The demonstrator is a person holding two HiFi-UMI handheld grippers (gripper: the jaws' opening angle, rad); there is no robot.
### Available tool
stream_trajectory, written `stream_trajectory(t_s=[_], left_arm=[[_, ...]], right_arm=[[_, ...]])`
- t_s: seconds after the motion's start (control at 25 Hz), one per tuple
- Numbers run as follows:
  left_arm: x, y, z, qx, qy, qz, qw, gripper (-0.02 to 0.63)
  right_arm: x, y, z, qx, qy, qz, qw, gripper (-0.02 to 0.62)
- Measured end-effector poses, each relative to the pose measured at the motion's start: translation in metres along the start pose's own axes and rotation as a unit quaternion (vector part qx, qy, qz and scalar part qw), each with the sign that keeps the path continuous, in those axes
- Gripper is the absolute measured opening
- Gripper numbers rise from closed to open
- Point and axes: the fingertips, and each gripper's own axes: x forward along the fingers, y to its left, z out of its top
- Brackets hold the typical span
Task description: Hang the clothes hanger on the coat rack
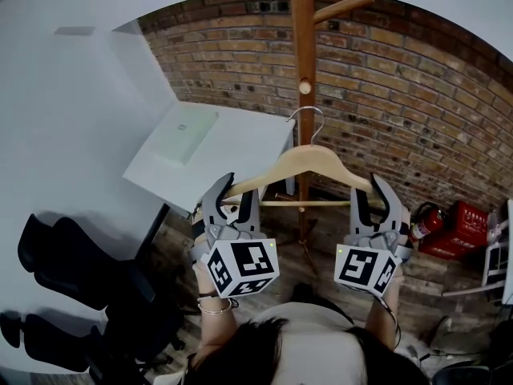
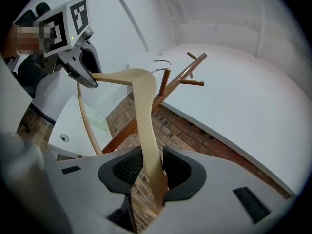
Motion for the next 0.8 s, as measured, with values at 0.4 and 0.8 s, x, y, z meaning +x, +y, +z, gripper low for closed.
stream_trajectory(t_s=[0.4,0.8], left_arm=[[0.014,0.010,0.009,0.001,-0.005,0.006,1.0000,0.158],[0.027,0.021,0.014,0.003,-0.005,0.012,0.9999,0.158]], right_arm=[[0.017,-0.010,0.007,-0.005,-0.007,-0.001,1.000,0.140],[0.035,-0.014,0.012,-0.003,-0.014,0.000,1.000,0.140]])
